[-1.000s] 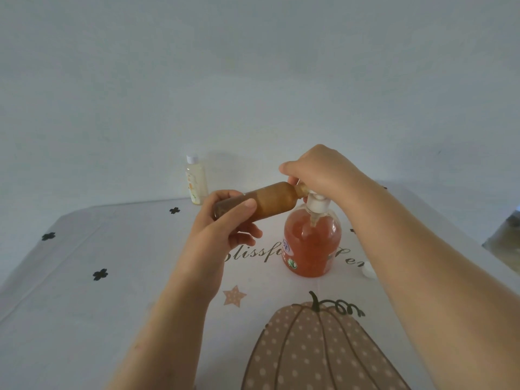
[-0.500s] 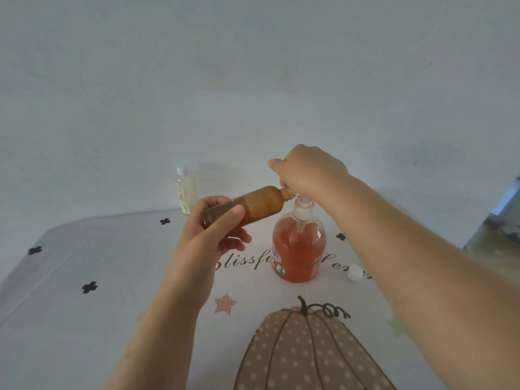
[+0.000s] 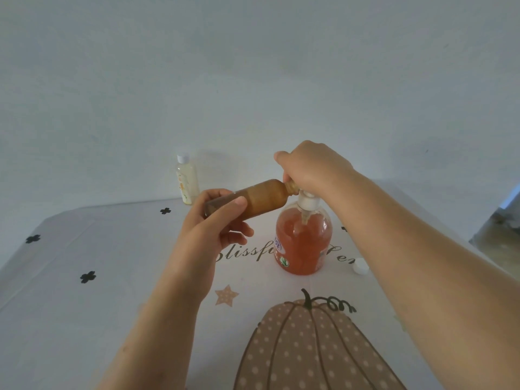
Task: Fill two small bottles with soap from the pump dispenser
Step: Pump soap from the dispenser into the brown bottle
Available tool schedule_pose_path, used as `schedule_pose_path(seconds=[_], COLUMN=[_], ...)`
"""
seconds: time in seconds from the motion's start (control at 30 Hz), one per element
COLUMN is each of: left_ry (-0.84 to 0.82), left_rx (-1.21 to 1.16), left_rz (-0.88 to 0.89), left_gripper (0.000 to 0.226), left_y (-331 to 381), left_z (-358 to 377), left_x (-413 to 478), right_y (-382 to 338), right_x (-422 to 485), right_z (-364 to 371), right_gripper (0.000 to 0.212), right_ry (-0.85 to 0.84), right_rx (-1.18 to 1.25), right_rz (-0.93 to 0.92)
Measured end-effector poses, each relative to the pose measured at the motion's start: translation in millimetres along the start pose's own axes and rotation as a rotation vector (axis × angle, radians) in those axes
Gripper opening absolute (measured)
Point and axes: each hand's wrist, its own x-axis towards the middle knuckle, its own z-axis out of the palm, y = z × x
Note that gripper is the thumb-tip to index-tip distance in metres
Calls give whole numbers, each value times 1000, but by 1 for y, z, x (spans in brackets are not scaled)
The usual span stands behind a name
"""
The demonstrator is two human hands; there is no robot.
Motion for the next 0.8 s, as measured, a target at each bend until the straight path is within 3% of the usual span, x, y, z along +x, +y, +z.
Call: schedule_pose_path(seconds=[0.3, 0.53, 0.8], left_ry=[-5, -16, -14], left_rx=[-10, -7, -5], left_rz=[-2, 26, 4], left_gripper=[28, 32, 30], left_y=[1, 4, 3], left_z=[0, 3, 3], left_x=[-1, -5, -4], right_y=[-3, -6, -5], right_x=[-2, -5, -2], right_z=[-2, -14, -11], right_gripper=[41, 41, 44], right_ry=[-8, 79, -3], right_rx=[-2, -101, -17], right_rz=[9, -71, -20])
